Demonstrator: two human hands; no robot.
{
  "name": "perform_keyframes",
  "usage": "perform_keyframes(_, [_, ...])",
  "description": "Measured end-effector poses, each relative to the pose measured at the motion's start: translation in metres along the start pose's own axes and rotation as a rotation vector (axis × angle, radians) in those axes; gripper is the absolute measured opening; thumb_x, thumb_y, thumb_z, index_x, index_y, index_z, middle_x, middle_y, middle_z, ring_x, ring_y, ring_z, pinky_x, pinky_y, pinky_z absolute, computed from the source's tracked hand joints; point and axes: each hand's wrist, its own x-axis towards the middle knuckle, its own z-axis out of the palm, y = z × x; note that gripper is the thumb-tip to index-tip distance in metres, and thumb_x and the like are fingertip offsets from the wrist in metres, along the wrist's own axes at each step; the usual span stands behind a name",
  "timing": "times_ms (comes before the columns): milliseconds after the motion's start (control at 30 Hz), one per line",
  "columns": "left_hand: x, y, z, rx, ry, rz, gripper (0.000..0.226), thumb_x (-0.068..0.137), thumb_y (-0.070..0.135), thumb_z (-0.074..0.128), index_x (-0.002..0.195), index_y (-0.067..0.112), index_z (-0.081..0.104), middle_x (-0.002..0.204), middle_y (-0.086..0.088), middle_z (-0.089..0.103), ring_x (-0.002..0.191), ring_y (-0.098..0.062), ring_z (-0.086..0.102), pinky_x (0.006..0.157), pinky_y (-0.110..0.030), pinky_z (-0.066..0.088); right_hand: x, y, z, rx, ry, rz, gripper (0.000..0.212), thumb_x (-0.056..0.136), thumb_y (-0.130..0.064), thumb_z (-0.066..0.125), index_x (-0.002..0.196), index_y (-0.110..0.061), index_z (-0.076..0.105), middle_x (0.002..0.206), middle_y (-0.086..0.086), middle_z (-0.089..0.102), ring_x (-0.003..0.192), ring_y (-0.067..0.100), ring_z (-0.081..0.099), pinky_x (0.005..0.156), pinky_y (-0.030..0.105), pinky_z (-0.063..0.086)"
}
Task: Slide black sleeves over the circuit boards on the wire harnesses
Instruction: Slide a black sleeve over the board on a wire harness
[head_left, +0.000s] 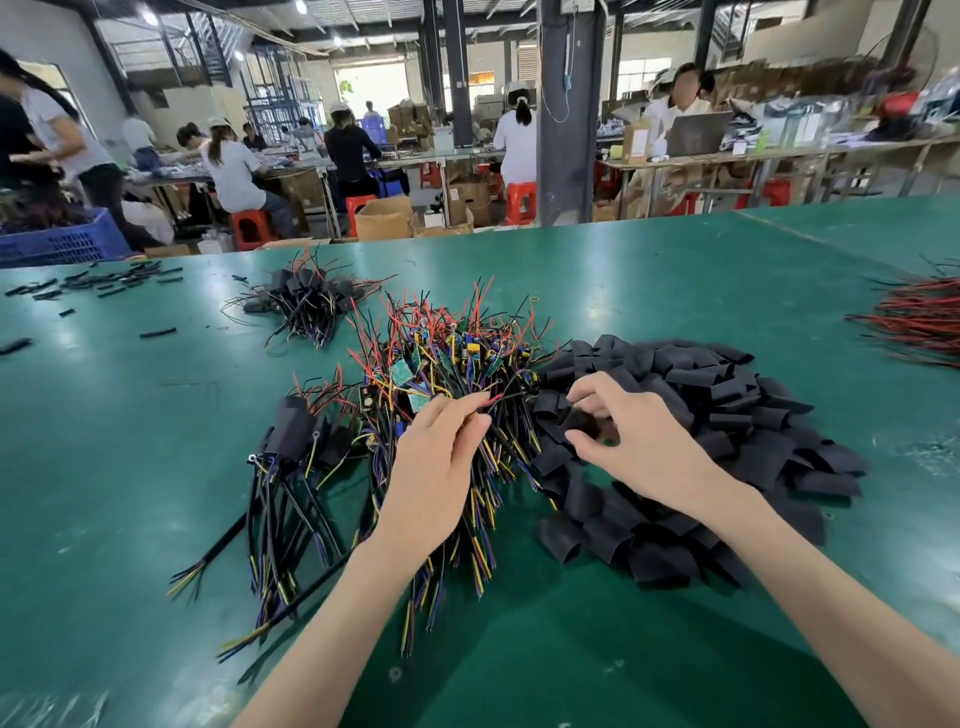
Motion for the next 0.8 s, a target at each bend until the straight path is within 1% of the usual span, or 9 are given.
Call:
perform_keyframes(133, [0.0, 0.005, 0.0, -0.226, 0.006, -0.182, 0.019, 0.091, 0.01, 0.06, 0.104, 0.016, 0.072, 0.087, 0.006, 0.072, 0.077, 0.011, 0.059, 0.071, -0.004, 0.037, -0.001, 0.0, 0.004, 0.015, -0.029, -0.024, 0.03, 0.082, -0.021, 0.066, 0.103, -0.03, 0.047, 0.097, -0.006, 0.062, 0.08, 0.026, 0.065, 0.082, 0.038, 0.051])
perform_keyframes(267, [0.002, 0.005, -0.004, -0.436, 0.006, -0.285, 0.024, 0.087, 0.004, 0.065, 0.098, 0.024, 0.074, 0.091, 0.011, 0.074, 0.09, -0.001, 0.067, 0.079, -0.008, 0.045, -0.002, -0.001, 0.005, 0.032, -0.024, -0.045, 0.031, 0.082, -0.022, 0.066, 0.105, -0.031, 0.048, 0.098, -0.006, 0.063, 0.086, 0.019, 0.064, 0.083, 0.037, 0.051])
perform_keyframes(400, [0.003, 0.004, -0.005, -0.503, 0.002, -0.293, 0.028, 0.083, 0.008, 0.07, 0.087, 0.035, 0.076, 0.084, 0.011, 0.074, 0.078, -0.001, 0.064, 0.073, -0.009, 0.044, -0.003, -0.006, 0.005, 0.11, 0.004, -0.069, 0.037, 0.081, -0.015, 0.068, 0.102, -0.037, 0.047, 0.091, -0.018, 0.062, 0.09, -0.002, 0.06, 0.082, 0.022, 0.05])
perform_keyframes(467, [0.002, 0.005, -0.005, -0.509, 0.005, -0.295, 0.023, 0.081, 0.015, 0.073, 0.084, 0.038, 0.077, 0.08, 0.008, 0.073, 0.07, -0.001, 0.058, 0.067, -0.011, 0.042, -0.004, -0.01, 0.005, 0.147, 0.014, -0.071, 0.045, 0.08, -0.013, 0.069, 0.099, -0.044, 0.043, 0.091, -0.024, 0.06, 0.09, -0.008, 0.059, 0.081, 0.011, 0.046])
perform_keyframes(533, [0.002, 0.006, -0.004, -0.501, 0.012, -0.273, 0.025, 0.081, 0.016, 0.073, 0.082, 0.041, 0.075, 0.079, 0.012, 0.073, 0.07, 0.003, 0.06, 0.067, -0.008, 0.042, -0.005, -0.012, 0.006, 0.176, 0.018, -0.075, 0.046, 0.08, -0.011, 0.07, 0.101, -0.042, 0.043, 0.093, -0.023, 0.061, 0.09, -0.009, 0.059, 0.082, 0.006, 0.044])
perform_keyframes(600, [0.002, 0.007, -0.004, -0.5, 0.015, -0.252, 0.027, 0.082, 0.013, 0.072, 0.082, 0.04, 0.075, 0.081, 0.014, 0.073, 0.073, 0.004, 0.062, 0.068, -0.006, 0.042, -0.006, -0.014, 0.008, 0.211, 0.012, -0.085, 0.045, 0.079, -0.009, 0.07, 0.105, -0.036, 0.046, 0.096, -0.016, 0.064, 0.093, -0.006, 0.06, 0.087, 0.011, 0.046])
perform_keyframes(667, [0.002, 0.008, -0.003, -0.51, 0.009, -0.244, 0.026, 0.081, 0.012, 0.073, 0.087, 0.038, 0.074, 0.082, 0.012, 0.073, 0.068, -0.002, 0.059, 0.064, -0.008, 0.041, -0.006, -0.015, 0.009, 0.242, 0.005, -0.1, 0.046, 0.079, -0.007, 0.07, 0.107, -0.033, 0.046, 0.099, -0.01, 0.066, 0.095, -0.001, 0.061, 0.092, 0.02, 0.049])
perform_keyframes(733, [0.003, 0.006, -0.002, -0.493, -0.006, -0.234, 0.027, 0.081, 0.013, 0.073, 0.094, 0.037, 0.071, 0.08, 0.009, 0.073, 0.06, -0.01, 0.047, 0.057, -0.012, 0.036, -0.007, -0.017, 0.008, 0.263, 0.007, -0.12, 0.049, 0.079, -0.006, 0.07, 0.108, -0.036, 0.045, 0.102, -0.005, 0.068, 0.098, 0.003, 0.062, 0.093, 0.026, 0.05])
perform_keyframes(800, [0.003, 0.004, -0.001, -0.471, -0.011, -0.228, 0.025, 0.081, 0.014, 0.073, 0.095, 0.035, 0.07, 0.078, 0.009, 0.073, 0.057, -0.01, 0.039, 0.053, -0.013, 0.032, -0.008, -0.019, 0.008, 0.289, 0.011, -0.141, 0.052, 0.078, -0.004, 0.07, 0.108, -0.039, 0.045, 0.105, -0.003, 0.068, 0.101, 0.004, 0.063, 0.094, 0.027, 0.05])
